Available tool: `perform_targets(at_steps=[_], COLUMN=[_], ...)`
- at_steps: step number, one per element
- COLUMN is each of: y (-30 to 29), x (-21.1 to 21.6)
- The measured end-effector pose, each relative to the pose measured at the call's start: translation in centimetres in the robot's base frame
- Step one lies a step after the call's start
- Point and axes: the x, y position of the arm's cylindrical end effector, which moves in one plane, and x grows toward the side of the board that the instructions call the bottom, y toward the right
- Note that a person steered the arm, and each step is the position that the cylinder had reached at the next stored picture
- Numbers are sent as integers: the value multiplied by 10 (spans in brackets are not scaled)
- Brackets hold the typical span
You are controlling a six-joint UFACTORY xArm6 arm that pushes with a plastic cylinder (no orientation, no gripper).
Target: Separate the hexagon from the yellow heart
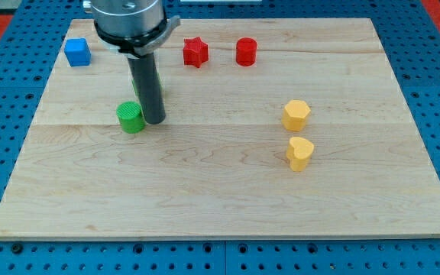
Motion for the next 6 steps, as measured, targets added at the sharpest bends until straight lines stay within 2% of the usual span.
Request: perform_targets(at_steps=[1,2,3,4,5,6], y=[75,163,246,227,162,91], x=[-48,-76,-71,-15,25,32])
